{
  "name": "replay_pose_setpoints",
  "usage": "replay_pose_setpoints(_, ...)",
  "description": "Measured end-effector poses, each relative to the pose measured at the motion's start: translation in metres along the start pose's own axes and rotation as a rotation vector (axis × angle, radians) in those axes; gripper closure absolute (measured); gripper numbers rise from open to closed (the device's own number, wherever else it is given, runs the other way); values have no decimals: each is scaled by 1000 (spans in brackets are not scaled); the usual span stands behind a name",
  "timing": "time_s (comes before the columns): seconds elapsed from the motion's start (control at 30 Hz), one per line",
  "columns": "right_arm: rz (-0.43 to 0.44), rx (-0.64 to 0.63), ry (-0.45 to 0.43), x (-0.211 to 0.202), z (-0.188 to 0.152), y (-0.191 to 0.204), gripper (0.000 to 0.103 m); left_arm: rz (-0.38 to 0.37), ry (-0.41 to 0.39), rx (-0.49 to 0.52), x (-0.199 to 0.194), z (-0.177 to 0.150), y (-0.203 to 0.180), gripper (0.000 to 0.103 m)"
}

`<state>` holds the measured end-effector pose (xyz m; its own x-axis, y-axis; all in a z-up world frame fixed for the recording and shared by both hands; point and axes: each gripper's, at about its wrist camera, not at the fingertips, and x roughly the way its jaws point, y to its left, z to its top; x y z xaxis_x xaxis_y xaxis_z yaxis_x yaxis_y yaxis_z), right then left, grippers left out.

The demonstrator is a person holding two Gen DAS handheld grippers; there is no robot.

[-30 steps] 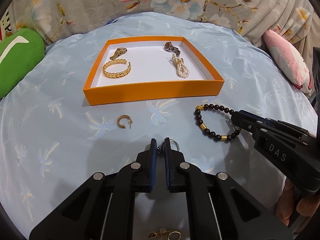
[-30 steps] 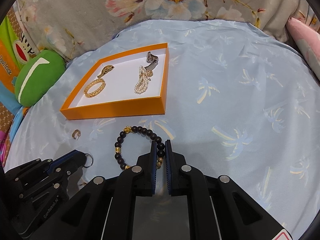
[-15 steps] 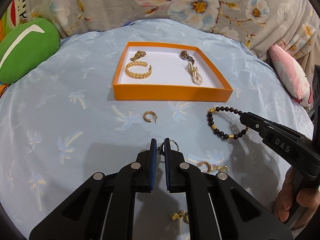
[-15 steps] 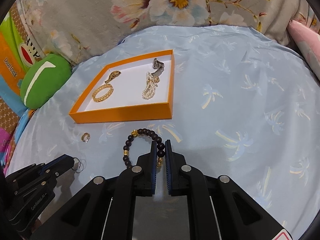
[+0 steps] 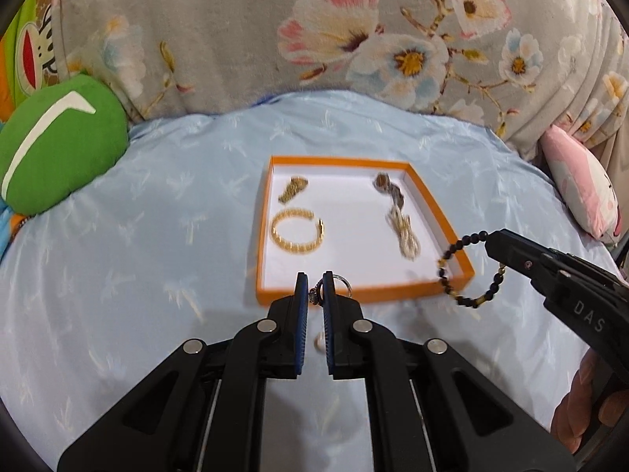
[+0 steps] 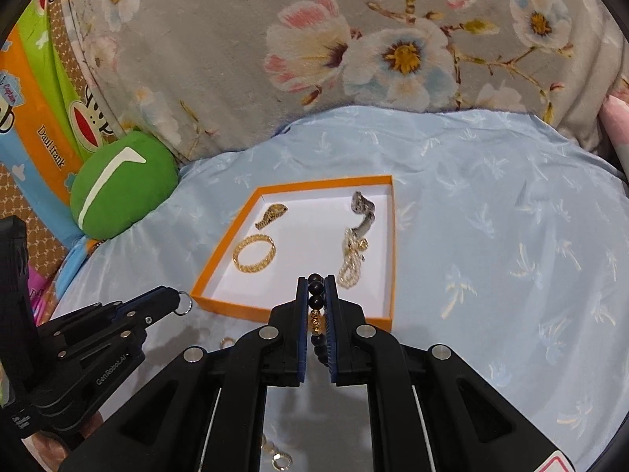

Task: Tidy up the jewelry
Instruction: 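Carry the bead bracelet and silver ring over the orange box with both tools, then open the left tool to drop the ring while the right tool releases the bracelet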

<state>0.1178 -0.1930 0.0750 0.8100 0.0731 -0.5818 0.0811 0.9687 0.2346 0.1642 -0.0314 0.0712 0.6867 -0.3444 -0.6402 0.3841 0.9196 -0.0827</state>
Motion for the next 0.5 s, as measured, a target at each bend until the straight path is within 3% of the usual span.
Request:
replay_pose_setpoints(0.23,50,66,59,53,15,-7,95,4,-4,3,39,34,-6,96)
replay_pose_setpoints(0.5,8,98,139,85,-10,-32,95,15,85,10,91,20,-10,96)
